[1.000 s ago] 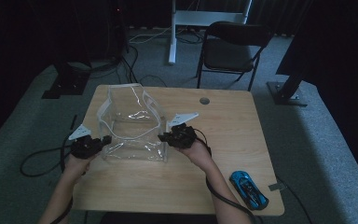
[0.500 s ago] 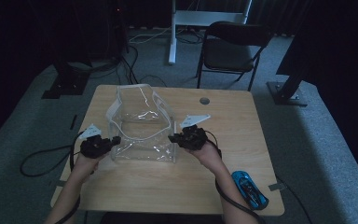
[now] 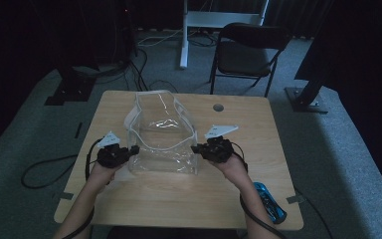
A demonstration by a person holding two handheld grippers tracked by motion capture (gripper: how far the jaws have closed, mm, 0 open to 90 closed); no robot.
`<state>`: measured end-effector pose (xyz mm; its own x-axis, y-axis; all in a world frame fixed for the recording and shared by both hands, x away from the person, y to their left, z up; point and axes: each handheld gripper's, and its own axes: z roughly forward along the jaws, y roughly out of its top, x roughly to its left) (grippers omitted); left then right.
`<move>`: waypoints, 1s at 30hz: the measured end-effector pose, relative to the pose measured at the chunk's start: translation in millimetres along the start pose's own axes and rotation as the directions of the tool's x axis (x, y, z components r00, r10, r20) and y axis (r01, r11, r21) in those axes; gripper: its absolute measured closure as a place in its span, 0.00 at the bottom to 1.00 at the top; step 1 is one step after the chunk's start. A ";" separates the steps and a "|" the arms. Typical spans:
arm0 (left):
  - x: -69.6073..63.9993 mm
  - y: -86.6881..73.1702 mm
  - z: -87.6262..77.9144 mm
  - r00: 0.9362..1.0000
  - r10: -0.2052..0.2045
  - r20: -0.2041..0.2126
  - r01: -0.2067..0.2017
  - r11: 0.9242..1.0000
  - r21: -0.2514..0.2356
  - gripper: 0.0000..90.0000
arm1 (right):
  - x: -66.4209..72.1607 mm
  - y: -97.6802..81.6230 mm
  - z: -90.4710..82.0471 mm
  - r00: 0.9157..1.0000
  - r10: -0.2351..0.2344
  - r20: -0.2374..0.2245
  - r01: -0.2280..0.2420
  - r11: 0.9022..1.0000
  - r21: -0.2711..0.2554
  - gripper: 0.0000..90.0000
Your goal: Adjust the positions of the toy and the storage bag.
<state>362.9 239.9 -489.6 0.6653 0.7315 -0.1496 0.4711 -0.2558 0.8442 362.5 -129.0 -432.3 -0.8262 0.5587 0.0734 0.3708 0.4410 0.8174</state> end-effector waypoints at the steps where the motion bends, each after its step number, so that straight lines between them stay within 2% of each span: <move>1: -1.7 0.9 1.6 1.000 0.003 0.002 -0.003 1.000 0.002 0.95 | -0.7 -1.4 -2.0 1.000 0.001 0.003 -0.001 1.000 0.001 0.94; 8: -14.4 8.2 13.1 0.999 0.033 0.020 -0.034 0.999 0.015 0.96 | -5.2 -11.7 -17.8 1.000 0.009 0.025 -0.009 1.000 0.001 0.94; 14: -25.1 12.1 23.4 0.998 0.043 0.044 -0.044 0.999 0.019 0.96 | -10.0 -20.2 -30.4 0.999 0.020 0.050 -0.020 1.000 -0.001 0.94; 30: -56.1 22.2 48.6 0.990 0.081 0.113 -0.085 0.996 0.030 0.96 | -20.3 -46.6 -68.0 0.994 0.052 0.100 -0.051 0.999 -0.011 0.94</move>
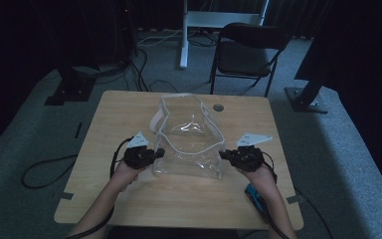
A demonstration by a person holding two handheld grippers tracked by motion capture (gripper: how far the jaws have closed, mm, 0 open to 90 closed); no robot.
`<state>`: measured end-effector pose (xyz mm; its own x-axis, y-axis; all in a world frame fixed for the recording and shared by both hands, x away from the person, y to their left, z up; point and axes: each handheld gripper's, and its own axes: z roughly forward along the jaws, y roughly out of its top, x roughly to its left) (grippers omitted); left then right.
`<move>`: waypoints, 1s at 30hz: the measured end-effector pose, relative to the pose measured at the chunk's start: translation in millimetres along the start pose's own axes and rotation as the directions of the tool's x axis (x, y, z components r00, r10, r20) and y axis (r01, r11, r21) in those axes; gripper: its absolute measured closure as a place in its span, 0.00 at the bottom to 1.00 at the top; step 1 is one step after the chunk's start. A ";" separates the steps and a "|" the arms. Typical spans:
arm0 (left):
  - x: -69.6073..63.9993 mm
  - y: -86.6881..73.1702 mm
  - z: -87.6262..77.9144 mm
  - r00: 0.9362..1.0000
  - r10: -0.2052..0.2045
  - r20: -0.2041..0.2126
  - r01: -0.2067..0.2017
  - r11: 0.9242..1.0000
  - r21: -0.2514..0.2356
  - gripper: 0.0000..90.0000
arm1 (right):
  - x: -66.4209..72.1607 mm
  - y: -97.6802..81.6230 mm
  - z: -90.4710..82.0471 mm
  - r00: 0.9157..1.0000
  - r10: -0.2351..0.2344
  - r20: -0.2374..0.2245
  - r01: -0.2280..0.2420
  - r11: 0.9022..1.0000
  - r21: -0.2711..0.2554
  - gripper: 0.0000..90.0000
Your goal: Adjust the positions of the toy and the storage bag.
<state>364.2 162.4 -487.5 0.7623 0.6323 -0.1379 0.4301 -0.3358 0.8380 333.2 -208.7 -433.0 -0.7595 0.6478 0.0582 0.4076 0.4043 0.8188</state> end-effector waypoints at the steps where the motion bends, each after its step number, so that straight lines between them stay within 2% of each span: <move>1: -1.5 1.0 1.6 1.000 0.007 0.003 -0.007 1.000 0.004 0.96 | -0.7 -1.5 -2.1 1.000 0.001 0.005 -0.001 1.000 -0.001 0.94; 15: -21.1 8.8 20.7 0.998 0.026 0.053 -0.026 1.000 0.008 0.96 | -10.1 -21.9 -28.3 0.999 0.034 0.033 -0.034 0.999 -0.018 0.94; 30: -33.3 13.5 31.9 0.995 0.045 0.087 -0.047 0.999 0.016 0.96 | -16.7 -35.9 -46.2 0.997 0.060 0.043 -0.058 0.998 -0.030 0.94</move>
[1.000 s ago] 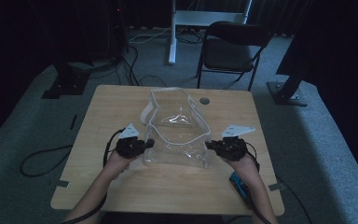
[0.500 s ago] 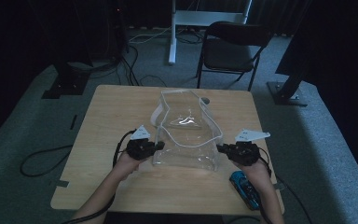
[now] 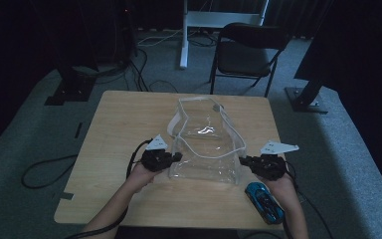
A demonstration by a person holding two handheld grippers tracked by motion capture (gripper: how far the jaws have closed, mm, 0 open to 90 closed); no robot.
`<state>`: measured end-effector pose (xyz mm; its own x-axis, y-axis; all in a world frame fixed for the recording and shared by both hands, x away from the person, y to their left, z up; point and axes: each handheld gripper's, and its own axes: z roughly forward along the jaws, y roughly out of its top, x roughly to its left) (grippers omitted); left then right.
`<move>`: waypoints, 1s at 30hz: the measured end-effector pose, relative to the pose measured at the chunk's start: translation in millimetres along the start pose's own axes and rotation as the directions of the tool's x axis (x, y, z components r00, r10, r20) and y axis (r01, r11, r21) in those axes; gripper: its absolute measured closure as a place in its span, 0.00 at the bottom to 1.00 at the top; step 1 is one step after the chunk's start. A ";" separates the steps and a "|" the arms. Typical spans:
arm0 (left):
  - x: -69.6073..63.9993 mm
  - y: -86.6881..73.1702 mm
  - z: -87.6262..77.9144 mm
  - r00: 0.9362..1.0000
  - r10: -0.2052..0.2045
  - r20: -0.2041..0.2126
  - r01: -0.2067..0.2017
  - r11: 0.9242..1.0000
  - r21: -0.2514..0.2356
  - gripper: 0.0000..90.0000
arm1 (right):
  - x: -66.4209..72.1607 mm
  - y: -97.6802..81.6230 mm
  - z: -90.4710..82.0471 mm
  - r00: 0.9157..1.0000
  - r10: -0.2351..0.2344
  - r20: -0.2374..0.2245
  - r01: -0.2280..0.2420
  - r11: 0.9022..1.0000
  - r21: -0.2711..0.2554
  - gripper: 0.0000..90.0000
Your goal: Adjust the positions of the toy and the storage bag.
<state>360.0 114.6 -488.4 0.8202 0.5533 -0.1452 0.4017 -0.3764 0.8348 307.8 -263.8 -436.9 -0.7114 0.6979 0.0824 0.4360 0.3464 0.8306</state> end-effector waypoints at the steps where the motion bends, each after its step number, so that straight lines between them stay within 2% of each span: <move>1: -0.7 0.0 0.5 1.000 0.001 0.000 -0.001 1.000 0.000 0.96 | -0.2 -0.3 -0.7 1.000 0.000 0.002 0.000 1.000 0.001 0.94; 13: -7.8 -1.4 2.7 1.000 0.012 0.001 -0.012 1.000 0.007 0.96 | -2.9 -6.9 -7.8 1.000 0.014 0.001 -0.014 1.000 -0.010 0.94; 19: -8.1 -1.1 2.9 1.000 0.005 0.001 -0.005 1.000 0.014 0.96 | -1.9 -7.3 -7.2 1.000 0.020 -0.006 -0.020 1.000 -0.014 0.93; 21: -7.9 -1.3 2.9 1.000 0.004 0.000 -0.004 1.000 0.015 0.95 | -1.6 -7.2 -7.2 1.000 0.018 -0.010 -0.018 1.000 -0.014 0.91; 22: -7.8 -1.5 2.8 1.000 0.003 0.001 -0.003 1.000 0.010 0.94 | -1.3 -6.9 -7.3 1.000 0.016 -0.011 -0.016 1.000 -0.014 0.86; 25: -6.4 -0.6 1.7 1.000 -0.010 -0.011 0.010 1.000 -0.001 0.79 | 0.0 -6.6 -8.9 1.000 0.011 -0.022 -0.012 1.000 -0.021 0.73; 26: -5.9 -0.2 0.7 1.000 -0.015 -0.015 0.015 1.000 -0.010 0.74 | -0.1 -6.7 -9.9 1.000 0.015 -0.023 -0.015 0.999 -0.029 0.71; 28: -5.3 1.1 -1.0 1.000 -0.020 -0.006 0.020 1.000 -0.017 0.66 | -0.8 -7.6 -12.0 0.999 0.015 -0.028 -0.016 0.999 -0.041 0.59; 30: -5.4 1.9 -2.0 1.000 -0.021 0.006 0.021 1.000 -0.021 0.57 | -2.3 -8.6 -13.3 0.999 0.041 -0.031 -0.042 0.998 -0.042 0.54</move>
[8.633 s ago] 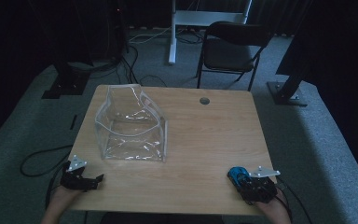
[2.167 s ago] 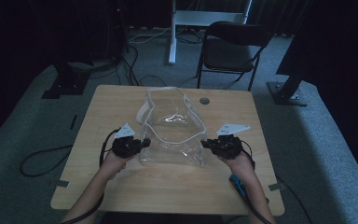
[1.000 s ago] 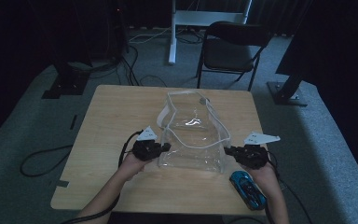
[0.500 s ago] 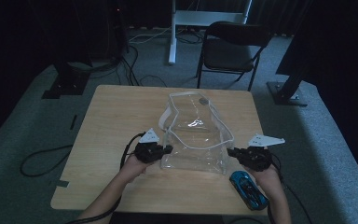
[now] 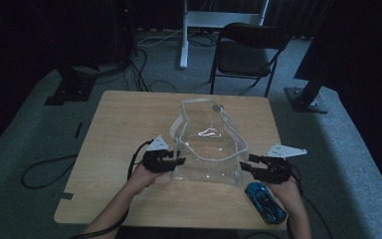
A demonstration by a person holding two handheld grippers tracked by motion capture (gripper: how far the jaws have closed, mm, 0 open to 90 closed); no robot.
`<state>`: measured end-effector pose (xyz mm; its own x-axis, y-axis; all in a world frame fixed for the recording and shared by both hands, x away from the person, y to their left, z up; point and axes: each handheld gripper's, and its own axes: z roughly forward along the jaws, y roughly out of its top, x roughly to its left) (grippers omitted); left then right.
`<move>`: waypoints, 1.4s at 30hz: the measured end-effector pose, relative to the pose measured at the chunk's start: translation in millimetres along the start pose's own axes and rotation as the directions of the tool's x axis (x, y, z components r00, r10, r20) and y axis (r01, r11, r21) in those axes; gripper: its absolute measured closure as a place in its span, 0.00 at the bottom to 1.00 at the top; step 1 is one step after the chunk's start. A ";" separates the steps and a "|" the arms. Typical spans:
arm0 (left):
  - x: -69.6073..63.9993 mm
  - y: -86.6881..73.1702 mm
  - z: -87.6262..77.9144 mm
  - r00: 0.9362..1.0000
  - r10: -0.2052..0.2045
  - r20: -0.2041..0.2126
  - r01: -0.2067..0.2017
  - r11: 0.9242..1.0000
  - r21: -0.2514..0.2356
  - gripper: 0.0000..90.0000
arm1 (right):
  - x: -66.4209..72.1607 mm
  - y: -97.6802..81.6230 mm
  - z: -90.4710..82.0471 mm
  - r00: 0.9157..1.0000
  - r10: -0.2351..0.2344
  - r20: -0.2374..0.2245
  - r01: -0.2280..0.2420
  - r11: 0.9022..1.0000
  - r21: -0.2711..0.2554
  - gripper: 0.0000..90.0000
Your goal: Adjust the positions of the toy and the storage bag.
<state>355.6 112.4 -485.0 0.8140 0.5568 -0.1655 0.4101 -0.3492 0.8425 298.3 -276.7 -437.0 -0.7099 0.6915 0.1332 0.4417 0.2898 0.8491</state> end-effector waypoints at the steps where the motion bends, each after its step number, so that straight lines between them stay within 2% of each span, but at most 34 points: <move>1: -0.2 0.3 -0.1 1.000 -0.001 0.003 0.001 1.000 0.001 0.54 | -0.6 -0.5 -0.5 1.000 0.012 -0.007 -0.012 1.000 0.002 0.49; 4: -0.6 0.5 0.2 1.000 -0.003 -0.003 0.004 1.000 0.007 0.45 | -2.9 -2.0 -1.6 0.998 0.054 -0.029 -0.054 0.999 0.003 0.39; 6: -0.1 0.3 0.9 1.000 -0.006 0.007 0.006 1.000 0.018 0.38 | -2.2 -2.8 -1.7 0.998 0.057 -0.016 -0.057 0.998 -0.001 0.32; 7: -0.8 0.0 1.5 1.000 -0.002 -0.002 0.002 1.000 0.026 0.33 | -2.5 -3.3 -1.7 0.998 0.063 -0.022 -0.063 0.998 0.000 0.30; 10: -1.3 -0.9 2.2 1.000 0.000 0.004 0.000 0.999 0.046 0.23 | -2.7 -4.8 -2.0 0.997 0.072 -0.032 -0.072 0.997 -0.007 0.20; 12: -0.5 -1.4 1.3 1.000 0.000 0.005 0.000 0.999 0.052 0.21 | -2.7 -5.7 -1.5 0.997 0.077 -0.033 -0.077 0.997 -0.008 0.15; 17: 2.9 -2.2 -6.2 1.000 0.001 0.013 -0.001 0.999 0.045 0.11 | -3.4 -8.8 -4.8 0.998 0.045 -0.041 -0.048 0.997 -0.060 0.15; 20: 4.2 -4.0 -11.1 1.000 0.009 0.002 -0.009 0.999 0.050 0.11 | -4.8 -11.3 -7.8 0.998 0.043 -0.041 -0.046 0.995 -0.091 0.15; 23: 7.1 -7.0 -15.7 1.000 0.007 -0.010 -0.007 0.999 0.054 0.10 | -5.0 -14.5 -10.2 1.000 0.015 -0.003 -0.015 0.997 -0.079 0.15; 25: 8.7 -9.0 -18.3 1.000 0.004 -0.020 -0.003 0.998 0.057 0.08 | -5.3 -17.8 -10.9 1.000 0.015 -0.002 -0.015 0.997 -0.070 0.15; 26: 9.8 -9.8 -19.5 1.000 0.001 -0.019 0.000 0.998 0.063 0.03 | -5.2 -19.7 -11.3 1.000 0.022 0.006 -0.022 0.998 -0.061 0.15; 28: 11.2 -11.6 -22.0 0.999 0.002 -0.032 0.000 0.998 0.063 0.02 | -6.0 -23.7 -12.6 0.999 0.038 0.004 -0.038 0.998 -0.046 0.15; 31: 12.8 -13.3 -24.6 0.999 0.002 -0.044 0.001 0.998 0.067 0.02 | -5.5 -28.0 -15.0 0.999 0.044 0.023 -0.043 0.997 -0.062 0.15; 34: 15.4 -17.1 -29.0 0.998 0.010 -0.058 -0.006 0.997 0.071 0.02 | -8.6 -36.5 -18.5 0.996 0.077 0.034 -0.073 0.993 -0.089 0.14; 39: 19.7 -24.9 -34.9 0.995 0.025 -0.097 -0.018 0.997 0.076 0.02 | -11.1 -47.4 -19.2 0.994 0.093 0.062 -0.089 0.993 -0.071 0.14; 42: 23.6 -31.9 -38.1 0.993 0.028 -0.111 -0.020 0.997 0.078 0.02 | -12.0 -58.7 -19.1 0.990 0.113 0.087 -0.110 0.993 -0.037 0.14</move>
<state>346.0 165.4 -496.3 0.7744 0.6272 -0.0836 0.4250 -0.4176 0.8031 270.5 -314.7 -478.6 -0.6048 0.7750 0.1831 0.4963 0.1870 0.8477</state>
